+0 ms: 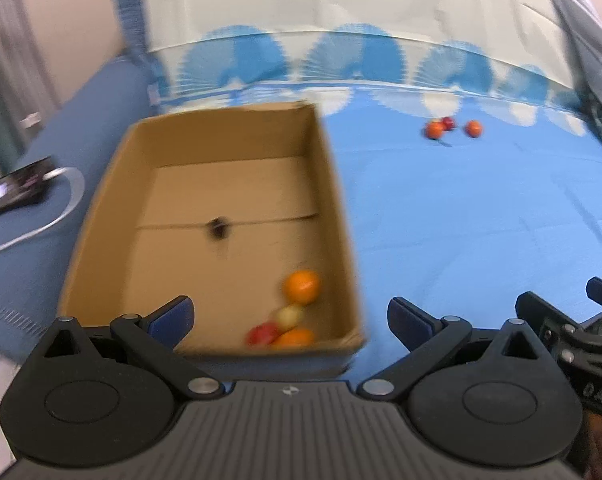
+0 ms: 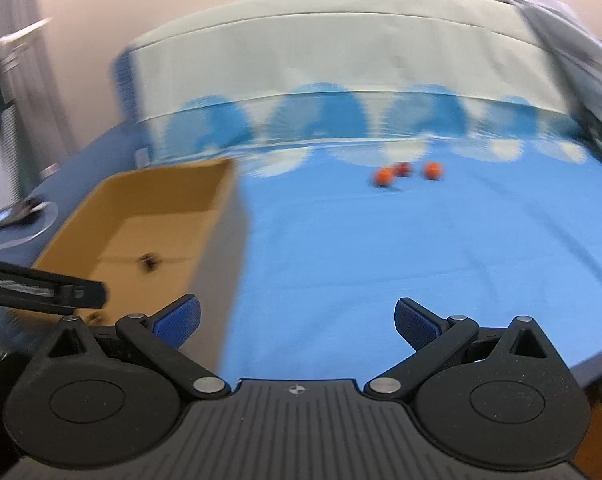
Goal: Organize fruits
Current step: 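Grasp an orange with the left tool while the right tool grasps another orange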
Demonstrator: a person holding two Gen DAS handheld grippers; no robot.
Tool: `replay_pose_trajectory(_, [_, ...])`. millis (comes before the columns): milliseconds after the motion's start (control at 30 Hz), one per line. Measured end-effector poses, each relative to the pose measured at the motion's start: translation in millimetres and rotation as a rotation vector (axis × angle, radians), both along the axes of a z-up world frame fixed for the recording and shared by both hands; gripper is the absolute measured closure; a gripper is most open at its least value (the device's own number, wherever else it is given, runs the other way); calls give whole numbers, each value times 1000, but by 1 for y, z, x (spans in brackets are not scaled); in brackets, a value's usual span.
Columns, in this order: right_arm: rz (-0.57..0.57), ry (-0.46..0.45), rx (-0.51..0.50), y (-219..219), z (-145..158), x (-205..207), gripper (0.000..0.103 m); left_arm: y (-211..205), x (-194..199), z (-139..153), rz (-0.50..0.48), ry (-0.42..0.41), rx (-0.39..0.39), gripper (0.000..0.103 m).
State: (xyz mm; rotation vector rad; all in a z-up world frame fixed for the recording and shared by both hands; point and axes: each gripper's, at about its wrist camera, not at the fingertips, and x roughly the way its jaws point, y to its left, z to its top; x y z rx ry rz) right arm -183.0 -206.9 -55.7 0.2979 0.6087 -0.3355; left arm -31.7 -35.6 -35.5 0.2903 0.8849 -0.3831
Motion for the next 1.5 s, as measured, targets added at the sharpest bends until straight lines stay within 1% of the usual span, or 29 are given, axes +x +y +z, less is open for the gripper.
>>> replay_pose_trajectory(67, [-66, 1, 1, -31, -4, 4, 1, -28, 16, -1, -28, 21, -15, 0])
replay_pose_trajectory(167, [-135, -16, -4, -74, -7, 15, 1, -75, 47, -3, -55, 39, -42, 0])
replay_pose_trajectory(233, [-170, -31, -24, -103, -10, 25, 1, -107, 67, -6, -67, 28, -60, 0])
replay_pose_trajectory(300, [-195, -41, -55, -134, -16, 41, 1, -144, 89, -13, -81, 19, -58, 0])
replay_pose_trajectory(367, [-208, -47, -85, -163, -25, 61, 1, -182, 112, -25, -102, 15, -66, 0])
replay_pose_trajectory(467, [-213, -47, -119, -211, -46, 99, 1, -244, 154, -50, -138, 25, -75, 0])
replay_pose_trajectory(633, [-165, -16, -160, -281, -90, 170, 1, -322, 220, -100, -190, 95, -89, 0])
replay_pose_trajectory(700, [-140, 14, -173, -303, -109, 201, 1, -344, 244, -122, -196, 130, -80, 0])
replay_pose_trajectory(767, [-115, 44, -158, -322, -129, 234, 1, -364, 266, -142, -194, 143, -73, 0])
replay_pose_trajectory(833, [-94, 60, -140, -331, -145, 258, 1, -379, 285, -159, -190, 146, -71, 0])
replay_pose_trajectory(933, [-76, 92, -124, -343, -170, 294, 1, -393, 312, -180, -171, 180, -77, 0])
replay_pose_trajectory(1033, [-68, 111, -106, -350, -184, 320, 1, -400, 327, -195, -157, 207, -55, 0])
replay_pose_trajectory(1067, [-65, 116, -105, -353, -188, 327, 1, -401, 329, -197, -157, 195, -45, 0])
replay_pose_trajectory(1100, [-64, 98, -123, -353, -190, 330, 1, -401, 329, -197, -150, 168, -41, 0])
replay_pose_trajectory(1133, [-62, 83, -135, -353, -191, 332, 1, -400, 331, -197, -148, 168, -42, 1])
replay_pose_trajectory(1167, [-55, 78, -139, -352, -191, 333, 1, -398, 332, -196, -151, 178, -50, 7])
replay_pose_trajectory(1200, [-41, 67, -145, -351, -190, 334, 7, -396, 331, -194, -150, 168, -54, 15])
replay_pose_trajectory(1233, [-17, 48, -155, -349, -189, 333, 25, -394, 329, -191, -161, 148, -52, 40])
replay_pose_trajectory(1267, [7, 35, -171, -346, -186, 332, 39, -394, 326, -187, -181, 140, -50, 66])
replay_pose_trajectory(1300, [28, 37, -184, -343, -183, 332, 66, -393, 324, -185, -191, 139, -46, 65])
replay_pose_trajectory(1367, [15, 56, -201, -338, -179, 330, 65, -390, 323, -181, -186, 149, -66, 66])
replay_pose_trajectory(1500, [-15, 55, -191, -336, -169, 315, 65, -382, 310, -169, -186, 129, -73, 66])
